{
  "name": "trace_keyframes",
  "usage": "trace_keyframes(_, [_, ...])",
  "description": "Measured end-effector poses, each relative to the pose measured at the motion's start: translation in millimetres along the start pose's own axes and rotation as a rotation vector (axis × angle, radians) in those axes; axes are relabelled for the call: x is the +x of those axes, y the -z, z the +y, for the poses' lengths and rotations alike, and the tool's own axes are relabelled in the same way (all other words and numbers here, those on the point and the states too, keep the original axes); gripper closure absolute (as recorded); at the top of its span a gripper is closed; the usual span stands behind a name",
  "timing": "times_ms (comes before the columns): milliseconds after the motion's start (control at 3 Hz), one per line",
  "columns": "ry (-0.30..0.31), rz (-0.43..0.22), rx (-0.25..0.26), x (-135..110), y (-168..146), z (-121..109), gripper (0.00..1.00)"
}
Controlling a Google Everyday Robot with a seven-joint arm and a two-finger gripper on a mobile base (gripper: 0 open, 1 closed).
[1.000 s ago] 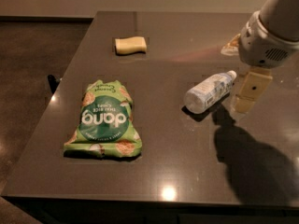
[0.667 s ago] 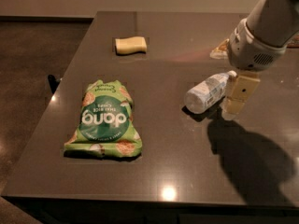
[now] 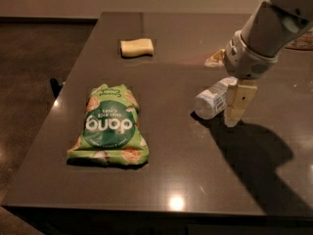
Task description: Move blue plastic bottle near green rice chip bag
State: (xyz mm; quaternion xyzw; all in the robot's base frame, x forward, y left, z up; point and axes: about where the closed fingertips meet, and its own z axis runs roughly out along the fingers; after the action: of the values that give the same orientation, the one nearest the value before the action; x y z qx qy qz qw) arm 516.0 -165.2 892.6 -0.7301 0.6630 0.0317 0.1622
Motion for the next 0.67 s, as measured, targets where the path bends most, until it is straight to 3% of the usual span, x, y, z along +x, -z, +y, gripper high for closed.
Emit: trace_keyframes(667, [0.097,0.035,-0.065,25.1,-21.9,-18.0,0.00])
